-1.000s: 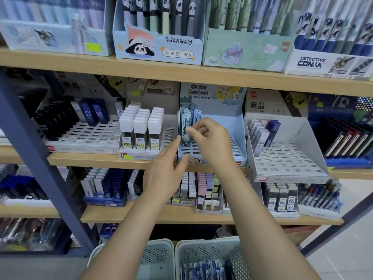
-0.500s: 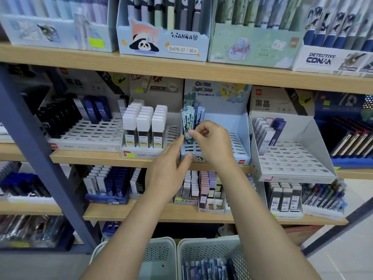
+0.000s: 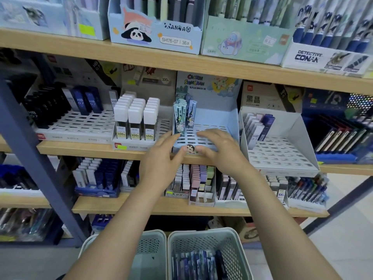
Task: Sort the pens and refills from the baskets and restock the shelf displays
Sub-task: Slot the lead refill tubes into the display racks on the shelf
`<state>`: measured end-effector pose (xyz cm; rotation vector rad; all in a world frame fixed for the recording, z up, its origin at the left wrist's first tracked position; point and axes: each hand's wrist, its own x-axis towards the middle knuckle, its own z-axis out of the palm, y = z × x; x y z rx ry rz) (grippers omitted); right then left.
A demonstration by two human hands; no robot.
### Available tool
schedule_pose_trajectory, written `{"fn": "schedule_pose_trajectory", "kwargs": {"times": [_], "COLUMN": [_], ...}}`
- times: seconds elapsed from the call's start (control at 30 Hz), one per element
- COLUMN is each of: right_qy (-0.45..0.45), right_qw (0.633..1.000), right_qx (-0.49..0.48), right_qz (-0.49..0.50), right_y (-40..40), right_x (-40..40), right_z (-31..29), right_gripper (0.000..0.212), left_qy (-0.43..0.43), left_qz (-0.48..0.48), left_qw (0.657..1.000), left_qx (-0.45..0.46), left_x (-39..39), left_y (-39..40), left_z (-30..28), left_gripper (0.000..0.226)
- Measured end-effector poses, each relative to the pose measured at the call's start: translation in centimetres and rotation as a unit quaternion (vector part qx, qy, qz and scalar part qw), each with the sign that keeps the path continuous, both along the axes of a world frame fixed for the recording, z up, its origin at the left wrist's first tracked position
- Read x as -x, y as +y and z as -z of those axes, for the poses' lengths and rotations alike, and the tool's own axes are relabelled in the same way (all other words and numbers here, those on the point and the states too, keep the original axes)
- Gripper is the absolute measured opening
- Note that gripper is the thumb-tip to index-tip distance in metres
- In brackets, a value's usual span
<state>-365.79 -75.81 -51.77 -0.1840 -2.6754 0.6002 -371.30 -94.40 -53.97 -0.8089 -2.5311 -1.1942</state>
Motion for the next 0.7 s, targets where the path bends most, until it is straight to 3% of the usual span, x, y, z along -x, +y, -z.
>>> {"fn": "schedule_pose_trajectory", "kwargs": {"times": [0.1, 0.2, 0.3, 0.4, 0.47, 0.53, 0.63, 0.7], "right_qy": [0.053, 0.169, 0.146, 0.006, -0.126, -0.22, -0.304, -0.342], "right_qw": [0.998, 0.985, 0.986, 0.999, 0.991, 0.964, 0.911, 0.878], "right_qx": [0.023, -0.027, -0.063, -0.046, 0.043, 0.136, 0.265, 0.317], "right_qz": [-0.012, -0.012, -0.047, -0.021, 0.02, 0.063, 0.083, 0.111], "right_y": [-0.8, -2.7, -4.5, -5.1, -4.4, -3.5, -2.9, -2.4], "right_x": [-0.7, -2.9, -5.7, -7.5, -7.9, -7.9, -8.7, -9.0], "right_z": [-0.3, -0.1, 3.7, 10.9, 16.3, 21.5, 28.6, 34.4], "right_gripper": [0.047, 0.042, 0.039, 0.042, 0.041, 0.04, 0.03, 0.04], "left_qy": [0.035, 0.173, 0.234, 0.137, 0.038, -0.041, -0.149, -0.184], "left_qz": [-0.011, -0.036, -0.006, 0.027, 0.033, 0.046, 0.085, 0.087], "left_qw": [0.999, 0.984, 0.971, 0.975, 0.969, 0.955, 0.931, 0.921], "left_qx": [-0.006, -0.013, 0.054, 0.171, 0.241, 0.291, 0.323, 0.333], "left_x": [-0.5, -1.7, -2.5, -2.9, -3.7, -4.7, -6.7, -7.6], "left_y": [-0.3, -1.5, -3.0, -4.0, -4.2, -3.8, -3.7, -4.1], "left_z": [0.6, 1.8, 5.3, 12.1, 17.3, 21.5, 27.3, 30.8], "left_gripper": [0.044, 0.038, 0.029, 0.032, 0.046, 0.064, 0.067, 0.075]}}
